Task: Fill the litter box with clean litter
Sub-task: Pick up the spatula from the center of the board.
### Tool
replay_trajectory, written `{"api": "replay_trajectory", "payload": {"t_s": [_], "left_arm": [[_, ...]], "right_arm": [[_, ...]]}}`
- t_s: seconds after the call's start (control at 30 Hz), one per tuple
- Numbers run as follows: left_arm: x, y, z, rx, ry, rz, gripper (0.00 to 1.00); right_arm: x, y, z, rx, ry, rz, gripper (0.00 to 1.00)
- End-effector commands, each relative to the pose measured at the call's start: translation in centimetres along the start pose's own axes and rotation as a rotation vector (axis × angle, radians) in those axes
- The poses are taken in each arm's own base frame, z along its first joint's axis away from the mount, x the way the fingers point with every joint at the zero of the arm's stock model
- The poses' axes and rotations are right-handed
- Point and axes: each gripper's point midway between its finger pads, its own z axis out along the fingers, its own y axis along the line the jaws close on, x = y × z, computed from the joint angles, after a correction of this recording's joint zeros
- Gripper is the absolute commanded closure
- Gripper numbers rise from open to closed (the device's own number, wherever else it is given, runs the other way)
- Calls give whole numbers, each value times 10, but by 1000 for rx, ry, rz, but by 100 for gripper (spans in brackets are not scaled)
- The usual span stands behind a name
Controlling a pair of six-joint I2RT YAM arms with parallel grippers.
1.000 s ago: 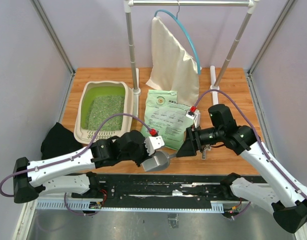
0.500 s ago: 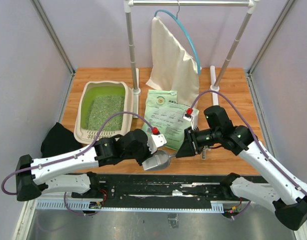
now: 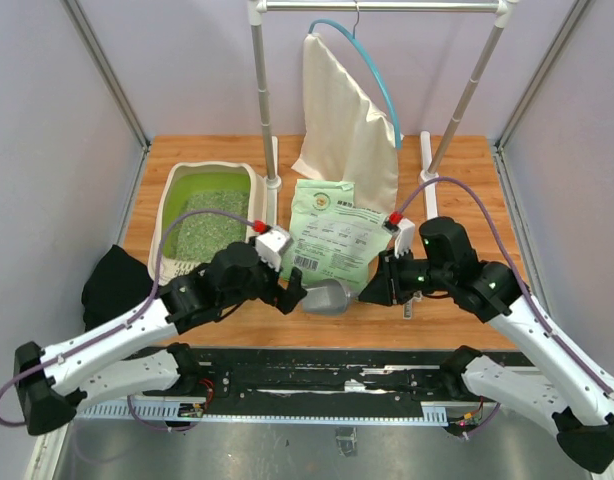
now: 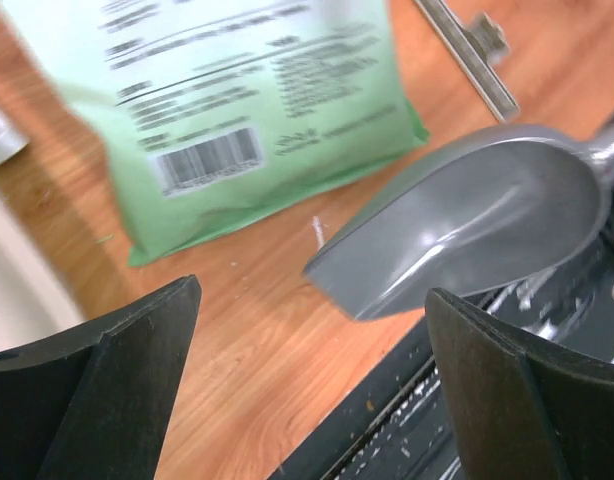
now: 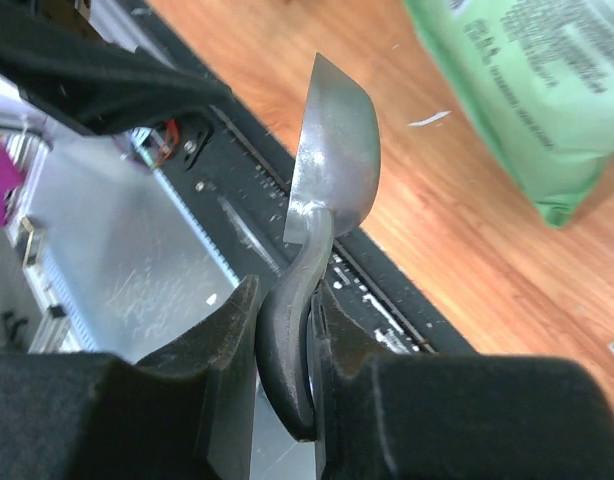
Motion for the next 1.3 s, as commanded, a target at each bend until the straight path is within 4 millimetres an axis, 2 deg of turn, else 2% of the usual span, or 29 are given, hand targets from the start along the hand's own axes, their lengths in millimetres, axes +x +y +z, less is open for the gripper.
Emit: {"api": "replay_trajectory", "payload": {"t_s": [0.0,0.13,0.23,0.43,0.6,0.77,0.87,1.13,1.27], "left_arm": [[-31,16,-10,45,-237,-298,0],[-39,29,-24,156,-345,-473,0],[-35,24,-28,239,-366,-541,0],[-46,10,-38,394,-499,-684,1],[-32,22,-29,348,-514,-797,3],[-39,22,-33,360,-548,-798,10],[-40,21,-34,371,-544,-805,18],[-46,15,-37,420,-549,-820,53],[-48,12,-41,441,-566,-800,77]], "right_arm": [[-22,-16,-12,121,-162,-21,99],[-36,-12,-25,105,-279,-42,99],[-42,-3,-28,47,-330,-49,99],[-47,21,-24,-104,-349,-19,99],[-49,39,-25,-207,-344,-30,99],[-47,43,-24,-235,-323,-34,99],[-47,45,-24,-248,-324,-31,99],[-48,45,-25,-257,-334,-29,99],[-45,44,-27,-272,-319,-25,99]]}}
